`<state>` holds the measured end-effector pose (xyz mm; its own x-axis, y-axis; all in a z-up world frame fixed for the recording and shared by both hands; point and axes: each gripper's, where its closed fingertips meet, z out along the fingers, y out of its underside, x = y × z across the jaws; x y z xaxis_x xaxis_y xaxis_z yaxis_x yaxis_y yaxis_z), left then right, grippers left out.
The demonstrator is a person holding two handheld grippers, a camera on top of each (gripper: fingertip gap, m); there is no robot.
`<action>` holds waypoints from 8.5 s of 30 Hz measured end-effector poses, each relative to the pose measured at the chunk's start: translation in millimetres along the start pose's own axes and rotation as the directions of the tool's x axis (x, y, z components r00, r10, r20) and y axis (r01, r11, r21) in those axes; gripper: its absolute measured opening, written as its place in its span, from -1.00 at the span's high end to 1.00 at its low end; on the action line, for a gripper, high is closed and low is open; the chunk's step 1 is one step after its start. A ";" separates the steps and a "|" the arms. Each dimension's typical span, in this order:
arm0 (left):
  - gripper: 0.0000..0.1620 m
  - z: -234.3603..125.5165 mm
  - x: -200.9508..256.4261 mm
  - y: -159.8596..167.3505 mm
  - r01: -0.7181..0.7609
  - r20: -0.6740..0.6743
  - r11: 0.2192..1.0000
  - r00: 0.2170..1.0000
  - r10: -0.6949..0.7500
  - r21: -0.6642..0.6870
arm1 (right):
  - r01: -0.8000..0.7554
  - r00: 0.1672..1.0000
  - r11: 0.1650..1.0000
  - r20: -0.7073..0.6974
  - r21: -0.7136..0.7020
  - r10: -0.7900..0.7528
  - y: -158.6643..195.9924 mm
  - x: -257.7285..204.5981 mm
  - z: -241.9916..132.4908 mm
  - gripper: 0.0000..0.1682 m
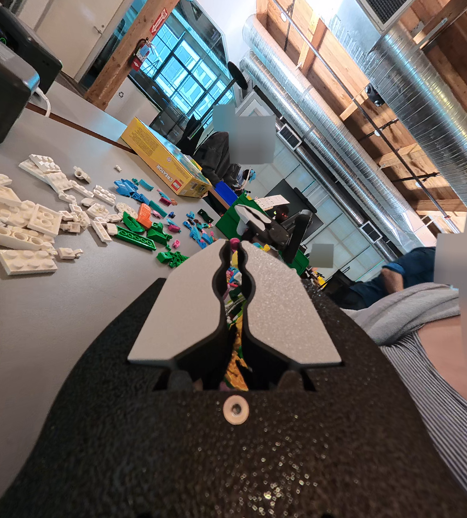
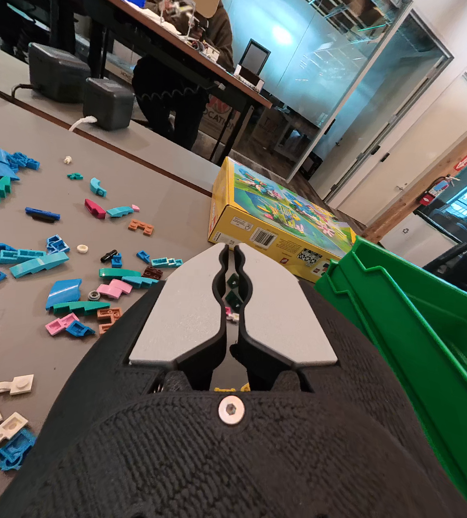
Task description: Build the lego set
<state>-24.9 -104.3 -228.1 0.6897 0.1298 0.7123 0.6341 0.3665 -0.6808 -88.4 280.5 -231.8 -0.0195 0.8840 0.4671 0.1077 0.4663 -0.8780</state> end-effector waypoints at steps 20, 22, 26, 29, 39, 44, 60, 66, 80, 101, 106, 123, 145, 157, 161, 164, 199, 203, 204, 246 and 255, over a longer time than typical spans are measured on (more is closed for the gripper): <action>0.95 2.0 -1.1 3.5 -0.040 0.029 0.999 0.999 0.040 -0.019 | -0.061 0.995 0.998 -0.074 0.016 0.062 9.1 11.8 0.5 0.98; 0.95 2.5 -1.2 4.4 -0.045 0.032 0.999 0.998 0.046 -0.026 | -0.047 0.996 0.999 -0.076 0.012 0.047 10.3 10.6 1.5 0.99; 0.95 3.4 -1.0 6.0 -0.057 0.037 0.998 0.998 0.058 -0.036 | -0.030 0.996 0.999 -0.080 0.021 0.032 8.2 8.5 1.3 0.99; 0.95 3.0 -1.1 5.4 -0.054 0.037 0.998 0.998 0.055 -0.031 | -0.026 0.995 0.999 -0.091 0.025 0.028 8.5 9.7 1.2 0.99; 0.95 0.3 -1.4 0.3 -0.018 0.019 1.000 1.000 0.018 0.003 | 0.009 0.987 0.999 -0.162 0.038 -0.003 8.3 18.3 1.9 1.00; 0.95 1.3 -1.0 2.1 -0.027 0.020 1.000 0.999 0.027 -0.007 | 0.003 0.984 0.999 -0.177 0.050 0.006 4.9 24.4 -0.2 1.00; 0.95 -0.2 -0.4 -0.3 -0.019 0.012 1.000 1.000 0.018 0.012 | -0.150 0.958 0.972 -0.217 0.179 0.188 -13.6 61.3 -26.4 0.95; 0.95 -0.4 -0.3 -0.4 -0.018 0.010 1.000 1.000 0.018 0.014 | -0.171 0.949 0.972 -0.240 0.162 0.207 -6.4 66.0 -25.6 0.96; 0.95 -0.7 0.1 -0.9 -0.007 -0.001 1.000 1.000 0.007 0.016 | -0.170 0.975 0.975 -0.123 0.141 0.187 -0.4 55.2 -20.9 0.97; 0.95 -0.3 -0.2 -0.2 -0.005 -0.003 1.000 1.000 0.006 0.012 | -0.163 0.967 0.963 -0.161 0.213 0.199 -9.9 60.6 -25.9 0.98; 0.95 0.0 -0.1 0.4 -0.009 -0.002 1.000 1.000 0.009 0.009 | -0.169 0.967 0.963 -0.155 0.208 0.203 -8.5 59.2 -24.4 0.98; 0.95 1.5 -0.3 3.5 -0.026 0.011 1.000 1.000 0.026 -0.011 | -0.171 0.968 0.966 -0.152 0.196 0.202 -6.6 55.2 -22.8 0.99; 0.95 0.8 0.0 2.7 -0.022 0.007 1.000 1.000 0.022 -0.006 | -0.177 0.971 0.965 -0.127 0.192 0.203 -6.9 55.9 -23.3 0.99; 0.95 0.9 0.1 2.8 -0.023 0.006 1.000 1.000 0.023 -0.005 | -0.195 0.957 0.975 0.240 0.105 0.165 -2.3 15.1 -27.7 0.97; 0.95 0.8 0.1 2.7 -0.022 0.006 1.000 1.000 0.022 -0.005 | -0.196 0.967 0.972 0.187 0.127 0.170 -4.1 22.9 -27.4 0.98; 0.95 1.0 0.1 2.8 -0.023 0.007 1.000 1.000 0.023 -0.006 | -0.189 0.971 0.973 0.175 0.129 0.165 -4.1 24.5 -27.5 0.98; 0.95 1.0 0.1 2.9 -0.022 0.006 1.000 1.000 0.022 -0.006 | -0.222 0.957 0.965 0.219 0.138 0.188 -4.8 19.7 -31.2 0.97; 0.95 0.9 0.1 2.8 -0.021 0.006 1.000 1.000 0.021 -0.005 | -0.219 0.956 0.967 0.225 0.133 0.186 -4.0 18.0 -30.7 0.97; 0.95 0.9 0.1 2.8 -0.022 0.006 1.000 1.000 0.022 -0.005 | -0.218 0.956 0.967 0.226 0.132 0.185 -3.9 17.6 -30.7 0.97; 0.95 0.9 0.0 2.4 -0.018 0.004 1.000 1.000 0.018 -0.003 | -0.170 0.938 0.981 0.321 0.088 0.134 0.6 -3.8 -29.8 0.97; 0.95 1.1 0.1 2.7 -0.021 0.006 1.000 1.000 0.021 -0.005 | 0.028 0.596 0.948 0.767 -0.318 0.240 31.8 -103.4 -77.9 0.89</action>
<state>-23.5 -102.3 -229.7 0.7007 0.1425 0.6990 0.6216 0.3589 -0.6963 -5.5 201.3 -299.9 -0.7479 0.6637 -0.0124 0.4178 0.4561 -0.7858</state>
